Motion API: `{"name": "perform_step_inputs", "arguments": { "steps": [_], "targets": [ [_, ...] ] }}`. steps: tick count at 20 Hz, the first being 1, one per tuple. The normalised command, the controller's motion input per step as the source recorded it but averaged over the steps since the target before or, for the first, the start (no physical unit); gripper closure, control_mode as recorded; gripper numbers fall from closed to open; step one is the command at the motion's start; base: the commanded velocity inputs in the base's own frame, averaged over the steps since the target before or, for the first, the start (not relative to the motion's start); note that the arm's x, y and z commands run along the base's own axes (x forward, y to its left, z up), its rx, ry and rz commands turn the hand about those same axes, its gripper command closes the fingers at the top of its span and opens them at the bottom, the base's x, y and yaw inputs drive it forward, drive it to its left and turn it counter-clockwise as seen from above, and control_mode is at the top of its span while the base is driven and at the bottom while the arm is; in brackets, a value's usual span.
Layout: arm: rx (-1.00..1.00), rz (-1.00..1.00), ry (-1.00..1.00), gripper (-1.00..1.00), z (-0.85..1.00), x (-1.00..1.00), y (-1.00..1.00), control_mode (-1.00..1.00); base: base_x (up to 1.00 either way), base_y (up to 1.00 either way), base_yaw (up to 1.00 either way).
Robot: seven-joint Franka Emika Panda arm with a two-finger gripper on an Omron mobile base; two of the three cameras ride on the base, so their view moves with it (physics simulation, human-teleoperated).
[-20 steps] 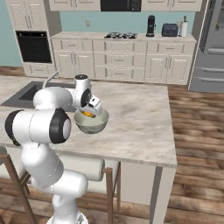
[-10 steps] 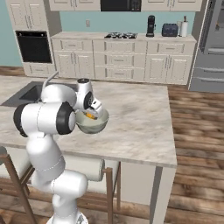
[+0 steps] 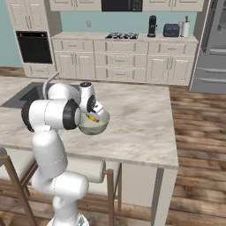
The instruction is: Retrieve the orange and peach from the fridge and place them into the bowl on the dining table.
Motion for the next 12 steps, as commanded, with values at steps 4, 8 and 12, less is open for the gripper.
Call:
{"name": "perform_step_inputs", "arguments": {
  "steps": [4,8,12],
  "targets": [
    [0.0,-0.05,0.0,-1.0,-0.13,0.31,0.0,-1.0,0.0,0.0,0.0],
    [0.0,-0.05,0.0,-1.0,-0.02,0.14,0.0,-1.0,0.0,0.0,0.0],
    [0.0,-0.04,-0.02,-1.0,0.28,-0.16,0.0,-1.0,0.0,0.0,0.0]
  ]
}}
